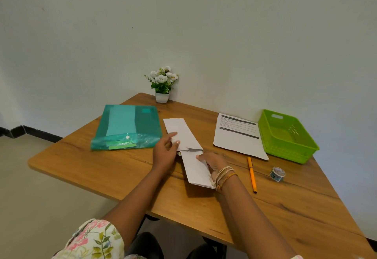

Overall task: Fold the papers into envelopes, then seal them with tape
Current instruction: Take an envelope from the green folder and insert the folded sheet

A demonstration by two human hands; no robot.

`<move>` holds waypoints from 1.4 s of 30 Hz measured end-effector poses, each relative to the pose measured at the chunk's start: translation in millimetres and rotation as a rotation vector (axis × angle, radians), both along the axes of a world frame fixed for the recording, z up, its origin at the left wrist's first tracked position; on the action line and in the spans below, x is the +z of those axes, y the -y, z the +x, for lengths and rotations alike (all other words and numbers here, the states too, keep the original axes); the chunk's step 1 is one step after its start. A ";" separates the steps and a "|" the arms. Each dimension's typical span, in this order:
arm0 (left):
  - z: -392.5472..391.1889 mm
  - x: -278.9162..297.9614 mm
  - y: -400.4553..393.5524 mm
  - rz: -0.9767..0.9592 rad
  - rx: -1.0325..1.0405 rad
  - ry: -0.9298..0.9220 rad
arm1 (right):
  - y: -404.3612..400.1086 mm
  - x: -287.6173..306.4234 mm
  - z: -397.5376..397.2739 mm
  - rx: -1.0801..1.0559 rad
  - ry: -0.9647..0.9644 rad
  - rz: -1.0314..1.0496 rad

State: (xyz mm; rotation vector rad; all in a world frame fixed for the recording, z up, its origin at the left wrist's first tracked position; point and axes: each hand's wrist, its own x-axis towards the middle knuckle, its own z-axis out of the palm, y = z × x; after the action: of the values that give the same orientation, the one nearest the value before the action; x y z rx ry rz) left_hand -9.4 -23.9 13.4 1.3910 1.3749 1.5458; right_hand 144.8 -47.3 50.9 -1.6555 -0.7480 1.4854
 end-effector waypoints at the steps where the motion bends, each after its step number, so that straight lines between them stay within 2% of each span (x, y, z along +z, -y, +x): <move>1: 2.9 1.6 1.3 -0.049 0.056 0.137 | 1.6 0.2 0.5 -0.008 -0.051 0.001; 3: 10.4 4.0 2.7 -0.191 0.081 0.476 | 3.9 2.8 1.8 -0.024 -0.114 0.000; 6: 20.0 9.0 1.2 -0.419 -0.183 0.965 | 7.5 6.4 3.4 0.027 -0.153 -0.020; 9: 20.9 13.0 -3.9 -0.535 -0.449 1.218 | 13.1 11.0 3.5 0.114 -0.158 -0.028; 12: 21.2 10.4 -6.8 -0.590 -0.626 1.358 | 17.5 10.6 5.4 0.176 -0.158 0.015; 16: 22.0 4.0 -6.5 -0.632 -0.643 1.383 | 25.0 11.5 11.0 0.291 -0.162 -0.083; 20: 22.4 4.9 -4.6 -0.639 -0.607 1.372 | 30.4 25.7 25.3 0.588 0.030 -0.239; 22: 22.1 6.7 -3.1 -0.639 -0.594 1.351 | 28.0 30.4 30.5 0.619 0.012 -0.213; 26: 23.0 8.4 -0.9 -0.644 -0.581 1.350 | 22.4 31.1 20.1 0.396 -0.154 -0.111; 29: 22.4 9.3 -0.4 -0.623 -0.586 1.345 | 20.0 22.8 -3.6 0.168 -0.371 -0.050; 31: 21.2 9.0 -0.3 -0.612 -0.589 1.318 | 19.7 19.7 -9.9 0.109 -0.387 -0.006; 32: 20.2 9.0 0.5 -0.616 -0.595 1.306 | 21.8 21.3 -8.3 0.139 -0.362 0.004; 34: 18.8 8.8 2.5 -0.623 -0.628 1.301 | 26.3 28.6 2.6 0.328 -0.285 0.029; 37: 17.3 6.5 2.0 -0.619 -0.653 1.326 | 26.5 34.3 21.8 0.584 -0.062 0.168; 42: 13.9 2.0 -1.6 -0.611 -0.687 1.315 | 22.3 29.3 19.6 0.650 0.200 0.348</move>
State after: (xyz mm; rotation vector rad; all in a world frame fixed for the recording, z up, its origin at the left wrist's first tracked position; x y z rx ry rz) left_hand 4.5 -22.3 15.4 0.1995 0.3650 1.0064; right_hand 164.4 -69.6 80.2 -1.3622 -1.6713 1.4958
